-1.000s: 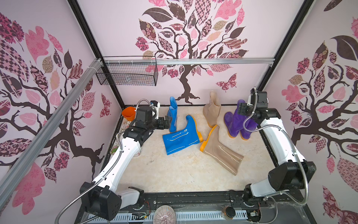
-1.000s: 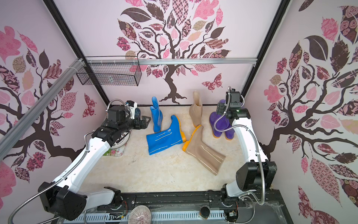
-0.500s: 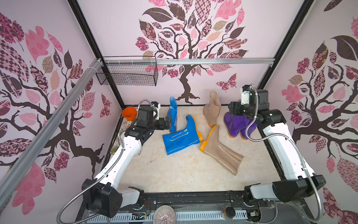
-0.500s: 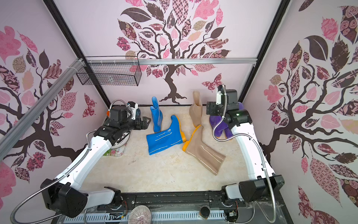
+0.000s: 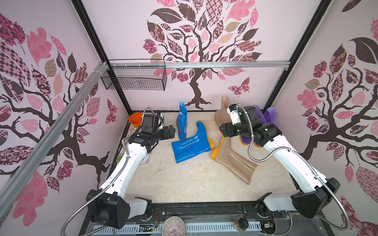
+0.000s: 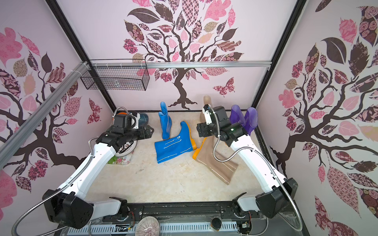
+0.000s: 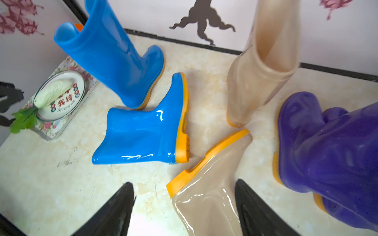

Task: Match and arrange rain boots in pairs
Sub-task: Adjust the rain boot at the center of the board.

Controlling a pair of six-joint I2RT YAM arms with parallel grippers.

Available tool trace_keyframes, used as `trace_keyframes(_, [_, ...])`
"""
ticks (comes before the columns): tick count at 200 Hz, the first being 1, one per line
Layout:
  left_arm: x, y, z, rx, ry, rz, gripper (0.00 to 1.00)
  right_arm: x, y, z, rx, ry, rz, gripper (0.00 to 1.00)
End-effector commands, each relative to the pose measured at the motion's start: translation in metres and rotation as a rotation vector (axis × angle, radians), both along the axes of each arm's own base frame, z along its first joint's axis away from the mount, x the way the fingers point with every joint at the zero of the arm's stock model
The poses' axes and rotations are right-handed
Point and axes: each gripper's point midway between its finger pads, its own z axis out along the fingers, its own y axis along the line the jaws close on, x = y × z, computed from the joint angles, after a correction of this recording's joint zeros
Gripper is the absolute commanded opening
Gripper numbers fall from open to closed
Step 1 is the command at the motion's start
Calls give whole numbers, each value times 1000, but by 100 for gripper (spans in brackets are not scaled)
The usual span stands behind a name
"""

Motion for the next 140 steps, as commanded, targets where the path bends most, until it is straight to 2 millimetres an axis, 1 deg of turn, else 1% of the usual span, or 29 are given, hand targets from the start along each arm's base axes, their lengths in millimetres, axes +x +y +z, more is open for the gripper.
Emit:
trace_keyframes(1, [-16, 4, -30, -130, 149, 60, 89, 8, 3, 4, 40, -28, -16, 79])
trace_keyframes(17, [-19, 1, -43, -156, 179, 65, 89, 8, 9, -7, 50, -4, 1, 79])
trace_keyframes(26, [-18, -1, -46, -169, 184, 66, 88, 7, 13, -12, 52, 9, 8, 79])
trace_keyframes(41, [-15, -3, -42, -169, 166, 59, 85, 4, 18, -23, 54, 30, 18, 79])
trace_keyframes(57, [-11, -2, -38, -94, 138, 63, 86, -1, 24, -33, 73, 54, 35, 79])
trace_keyframes(66, [-10, -1, -42, -64, 151, 72, 86, -3, 27, -38, 72, 65, 43, 79])
trace_keyframes(77, [-12, -3, -55, -66, 206, 82, 86, -5, 29, -44, 70, 75, 46, 79])
trace_keyframes(84, [-12, -3, -64, -74, 245, 96, 86, -5, 30, -44, 73, 75, 48, 79])
trace_keyframes(103, [-18, -5, -98, -123, 370, 142, 85, -6, 33, -48, 87, 81, 54, 78])
trace_keyframes(113, [-22, -11, -114, -158, 432, 135, 84, -7, 36, -51, 95, 88, 62, 78])
trace_keyframes(125, [-25, -14, -129, -182, 491, 147, 83, -9, 42, -55, 99, 100, 78, 77])
trace_keyframes(140, [-25, -16, -144, -215, 522, 156, 83, -14, 52, -64, 85, 115, 102, 77])
